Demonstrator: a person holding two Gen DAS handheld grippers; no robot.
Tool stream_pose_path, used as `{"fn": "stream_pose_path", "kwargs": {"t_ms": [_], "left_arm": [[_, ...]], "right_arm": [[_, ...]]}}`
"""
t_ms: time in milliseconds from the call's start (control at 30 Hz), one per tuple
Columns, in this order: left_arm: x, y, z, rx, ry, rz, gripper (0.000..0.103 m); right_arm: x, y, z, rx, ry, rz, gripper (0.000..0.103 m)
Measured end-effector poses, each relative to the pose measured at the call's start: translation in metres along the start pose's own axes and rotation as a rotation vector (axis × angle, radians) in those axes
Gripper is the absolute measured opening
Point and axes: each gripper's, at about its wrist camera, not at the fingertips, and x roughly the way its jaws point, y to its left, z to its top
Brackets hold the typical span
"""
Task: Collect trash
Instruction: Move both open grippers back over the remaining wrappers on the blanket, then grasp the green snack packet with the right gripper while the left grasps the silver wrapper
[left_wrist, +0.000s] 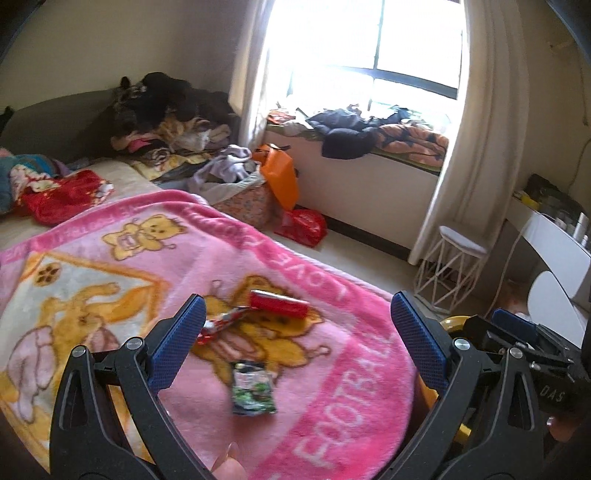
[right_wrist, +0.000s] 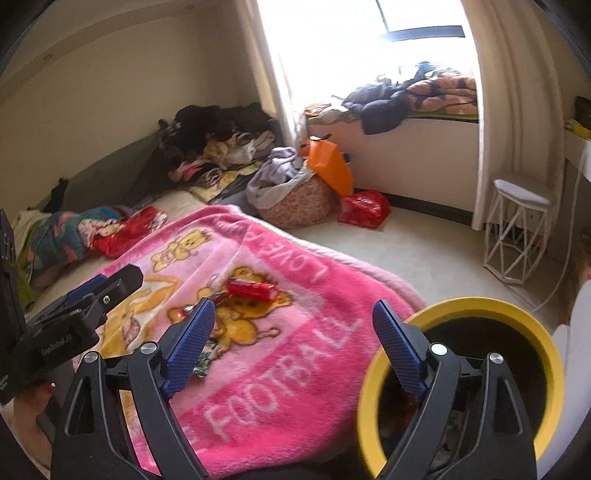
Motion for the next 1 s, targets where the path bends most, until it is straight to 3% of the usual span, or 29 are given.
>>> {"fn": "stream_pose_path", "kwargs": {"t_ms": [533,767,1000], "left_arm": [[0.002,0.088,-0.016,-0.115,0.039,0.161,0.092],[0.013,0.126,-0.034,-0.187,0.101,0.231,0.092],[0.027,0.149,-0.057,-0.241,0.174,0.245,0.092]], "right_arm": [[0.066,0.074,-0.017,-0.185,0.128,0.094,0.084],[0.098,0.096,-0.028,-0.215,0.213,0.147,0.084],[0.133,0.114,-0.045,-0.216,0.31,0.168,0.082]]}}
